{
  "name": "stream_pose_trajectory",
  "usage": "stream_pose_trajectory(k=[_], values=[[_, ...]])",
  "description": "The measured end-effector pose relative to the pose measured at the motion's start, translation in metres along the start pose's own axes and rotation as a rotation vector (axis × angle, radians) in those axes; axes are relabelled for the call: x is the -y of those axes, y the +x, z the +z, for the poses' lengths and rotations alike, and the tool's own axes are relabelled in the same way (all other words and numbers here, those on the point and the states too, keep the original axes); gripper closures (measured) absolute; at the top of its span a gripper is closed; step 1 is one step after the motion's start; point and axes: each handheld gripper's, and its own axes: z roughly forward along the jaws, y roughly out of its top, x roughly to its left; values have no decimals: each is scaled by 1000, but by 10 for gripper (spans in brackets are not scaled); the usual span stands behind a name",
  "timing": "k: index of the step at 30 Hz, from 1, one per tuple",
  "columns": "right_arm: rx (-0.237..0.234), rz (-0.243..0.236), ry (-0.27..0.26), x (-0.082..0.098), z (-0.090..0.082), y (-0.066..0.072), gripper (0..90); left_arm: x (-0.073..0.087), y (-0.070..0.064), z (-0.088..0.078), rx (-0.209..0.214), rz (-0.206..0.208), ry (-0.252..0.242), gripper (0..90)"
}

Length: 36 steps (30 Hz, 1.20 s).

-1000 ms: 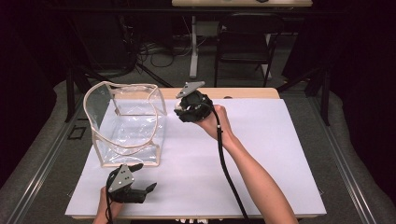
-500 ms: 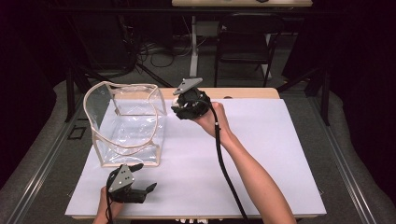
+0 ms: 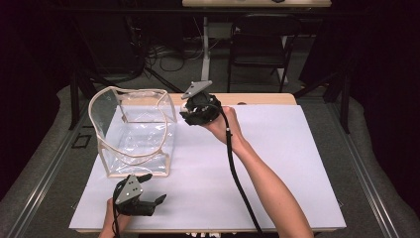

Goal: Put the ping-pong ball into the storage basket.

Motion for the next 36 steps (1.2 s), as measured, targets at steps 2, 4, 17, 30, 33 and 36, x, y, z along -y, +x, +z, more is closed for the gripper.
stream_pose_trajectory(k=[2, 4, 17, 30, 33, 36], values=[[2, -2, -3, -2, -1, 0, 506, 0, 0, 0, 1, 1, -2, 163], [2, -3, -6, -4, -2, 0, 506, 0, 0, 0, 1, 6, 0, 163], [1, -24, -9, -14, -3, 2, 507, 0, 0, 0, 0, 1, -1, 163], [-3, -41, -20, -24, -3, 8, 506, 0, 1, -1, -1, 3, -1, 163], [-2, -45, -22, -26, -3, 9, 506, 0, 1, -1, -1, 3, -1, 163], [-4, -50, -22, -28, -3, 11, 506, 0, 1, -1, -1, 2, -1, 163]])
